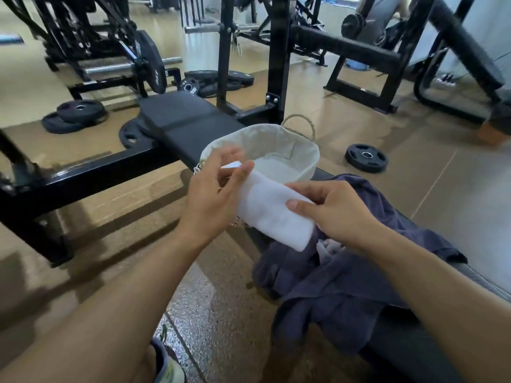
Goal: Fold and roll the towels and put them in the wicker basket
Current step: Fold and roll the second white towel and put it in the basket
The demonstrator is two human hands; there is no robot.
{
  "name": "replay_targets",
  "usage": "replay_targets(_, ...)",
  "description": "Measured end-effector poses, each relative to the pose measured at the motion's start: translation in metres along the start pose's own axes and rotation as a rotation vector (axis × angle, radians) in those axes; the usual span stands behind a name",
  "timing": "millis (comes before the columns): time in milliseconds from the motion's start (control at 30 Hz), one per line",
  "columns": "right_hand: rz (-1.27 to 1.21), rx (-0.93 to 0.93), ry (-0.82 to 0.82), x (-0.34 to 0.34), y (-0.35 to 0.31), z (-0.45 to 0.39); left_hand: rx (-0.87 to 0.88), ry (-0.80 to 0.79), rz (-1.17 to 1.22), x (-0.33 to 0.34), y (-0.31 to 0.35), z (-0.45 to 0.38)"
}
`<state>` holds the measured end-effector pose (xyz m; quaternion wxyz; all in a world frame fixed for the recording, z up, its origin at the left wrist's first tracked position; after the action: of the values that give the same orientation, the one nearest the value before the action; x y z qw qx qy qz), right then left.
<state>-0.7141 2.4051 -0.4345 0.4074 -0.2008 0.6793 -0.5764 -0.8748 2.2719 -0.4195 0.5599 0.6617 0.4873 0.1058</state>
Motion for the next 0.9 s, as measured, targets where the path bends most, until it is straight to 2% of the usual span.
replay_targets(100, -0.157, 0.072, 0.109, -0.011, -0.003, -0.019, 0.081, -0.081, -0.173, 0.005, -0.003, -0.003)
replay_targets(200, -0.182, 0.105, 0.270, -0.033, -0.004, -0.056, 0.181, -0.089, -0.383, 0.011, -0.003, 0.001)
replay_targets(333, -0.013, 0.134, 0.335, -0.042, 0.000, -0.112, 0.143, -0.081, -0.631, 0.017, -0.011, -0.003)
replay_targets(433, 0.137, 0.233, 0.336, -0.041, 0.011, -0.140, 0.018, -0.071, -0.636, 0.017, -0.016, -0.010)
replay_targets(500, 0.232, 0.253, 0.305, -0.033, 0.015, -0.158, -0.052, -0.073, -0.635, 0.016, -0.022, -0.012)
replay_targets(567, 0.364, 0.287, 0.166, -0.012, 0.022, -0.167, -0.085, -0.089, -0.635, 0.016, -0.027, -0.013)
replay_targets(600, 0.529, 0.355, 0.070, -0.002, 0.026, -0.170, -0.095, -0.097, -0.627, 0.016, -0.028, -0.013)
replay_targets(667, 0.876, 0.349, -0.055, 0.010, 0.032, -0.176, -0.105, -0.110, -0.616, 0.016, -0.030, -0.012)
replay_targets(733, 0.834, 0.334, -0.164, 0.025, 0.028, -0.176, -0.106, -0.119, -0.620, 0.015, -0.030, -0.011)
replay_targets(767, 0.786, 0.324, -0.155, 0.025, 0.028, -0.174, -0.105, -0.124, -0.623, 0.015, -0.030, -0.010)
replay_targets(900, 1.077, 0.230, -0.306, 0.038, 0.036, -0.177, -0.098, -0.131, -0.628, 0.016, -0.026, -0.009)
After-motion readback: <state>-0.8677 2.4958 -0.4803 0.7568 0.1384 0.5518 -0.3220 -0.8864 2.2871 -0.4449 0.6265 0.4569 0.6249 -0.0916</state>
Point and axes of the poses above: each hand's wrist, its own z-axis away from the middle knuckle, its own x-axis out of the palm, y = z × x, the point moved 9 cm from there along -z, towards the middle knuckle, and after that the axes turned 9 degrees about -z, right-handed, at the moved point
